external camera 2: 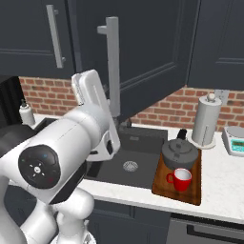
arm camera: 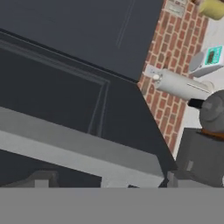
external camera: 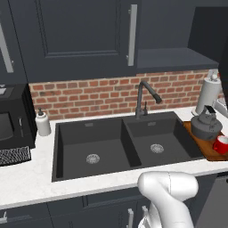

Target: Pick the kettle from the counter and place it on the tray. Then pick the mug from the cabinet and place it on the tray. Then close the cabinet doors.

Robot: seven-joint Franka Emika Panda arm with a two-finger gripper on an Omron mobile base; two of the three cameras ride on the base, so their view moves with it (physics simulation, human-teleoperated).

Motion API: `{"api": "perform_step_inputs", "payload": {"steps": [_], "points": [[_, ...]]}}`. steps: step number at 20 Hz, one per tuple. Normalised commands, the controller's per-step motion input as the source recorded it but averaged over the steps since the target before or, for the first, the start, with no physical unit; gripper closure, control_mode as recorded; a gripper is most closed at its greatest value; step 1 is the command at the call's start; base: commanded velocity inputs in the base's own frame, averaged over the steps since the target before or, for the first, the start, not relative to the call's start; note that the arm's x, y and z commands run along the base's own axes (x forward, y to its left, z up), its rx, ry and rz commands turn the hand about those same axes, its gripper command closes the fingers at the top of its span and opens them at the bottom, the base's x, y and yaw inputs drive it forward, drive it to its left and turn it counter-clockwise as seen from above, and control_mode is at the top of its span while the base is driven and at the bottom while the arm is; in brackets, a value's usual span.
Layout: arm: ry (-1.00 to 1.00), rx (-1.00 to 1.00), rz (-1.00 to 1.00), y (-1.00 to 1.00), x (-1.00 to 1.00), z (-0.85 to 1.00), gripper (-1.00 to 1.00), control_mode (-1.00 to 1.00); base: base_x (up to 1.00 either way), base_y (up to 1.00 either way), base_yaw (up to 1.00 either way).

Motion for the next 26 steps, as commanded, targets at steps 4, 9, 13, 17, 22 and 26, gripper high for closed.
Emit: {"api": "perform_step_inputs", "payload": {"steps": [4,9,13,17,22,26], "points": [[0.0,0.0,0.12,0.28,0.34,0.0,-1.0,-1.0,0.0,0.0,0.0],[0.0,0.0,0.12,0.3,0.37,0.0,-1.0,-1.0,0.0,0.0,0.0],[0.0,0.0,0.11,0.28,0.45,0.0,-1.0,-1.0,0.0,0.0,0.0],[0.0,0.0,0.08,0.22,0.58,-0.03,-1.0,-1.0,0.0,0.0,0.0],[0.0,0.0,0.05,0.09,0.67,-0.03,-1.0,-1.0,0.0,0.0,0.0],[0.0,-0.01,0.04,0.01,0.63,-0.03,-1.0,-1.0,0.0,0.0,0.0]]}}
